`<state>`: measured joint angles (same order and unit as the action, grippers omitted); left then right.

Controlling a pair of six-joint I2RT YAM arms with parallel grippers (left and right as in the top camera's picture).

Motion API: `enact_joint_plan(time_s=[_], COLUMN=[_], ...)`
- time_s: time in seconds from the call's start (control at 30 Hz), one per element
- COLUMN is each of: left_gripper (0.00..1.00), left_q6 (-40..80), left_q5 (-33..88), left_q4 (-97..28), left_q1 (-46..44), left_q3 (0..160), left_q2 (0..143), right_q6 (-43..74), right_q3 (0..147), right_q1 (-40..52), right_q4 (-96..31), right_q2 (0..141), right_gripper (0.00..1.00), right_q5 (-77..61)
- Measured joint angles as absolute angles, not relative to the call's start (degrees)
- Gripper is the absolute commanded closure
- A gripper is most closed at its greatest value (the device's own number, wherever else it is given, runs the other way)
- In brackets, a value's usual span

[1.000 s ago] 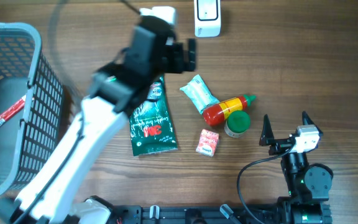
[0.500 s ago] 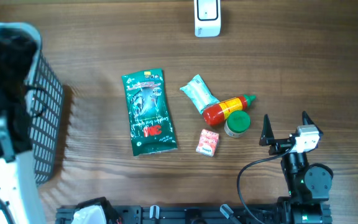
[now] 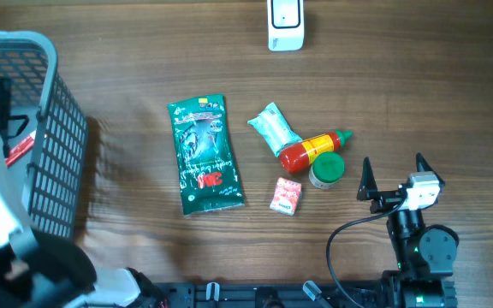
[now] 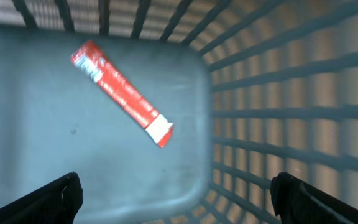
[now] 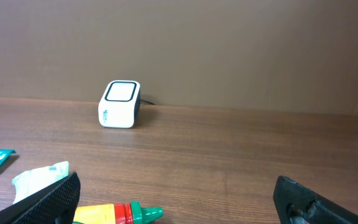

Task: Scan the item barcode
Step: 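Reach into the basket and grasp the red tube with left gripper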

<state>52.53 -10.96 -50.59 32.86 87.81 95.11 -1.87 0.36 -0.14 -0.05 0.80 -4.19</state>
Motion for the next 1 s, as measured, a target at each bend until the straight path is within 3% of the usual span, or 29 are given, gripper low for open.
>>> enact_joint_plan(time_s=[0.57,0.63,0.83,1.0], left_gripper=[0.07,0.07,0.21,0.23], left_q6=[81.4,82.5,84.0,84.3], left_q5=[-10.6,-10.6,-10.6,-10.7], left_q4=[-47.4,-45.5,-42.0,-42.9], left_q1=[35.0,35.0,35.0,35.0], left_q3=[87.7,87.7,87.7,88.3], left_q2=[116.3,117.0,117.8,119.4], right_q6=[-1.8,-1.9,-1.9,-1.9], right_q3=[0.4,0.4,0.4,0.4], right_q1=[-0.1,-0.1,-0.1,-0.1], right_q4=[-0.1,-0.1,-0.1,-0.1], right_q2=[0.8,0.8,0.8,0.8], right_gripper=[0.00,0.00,0.00,0.00], right_q5=[-4.2,-4.2,-4.2,-4.2])
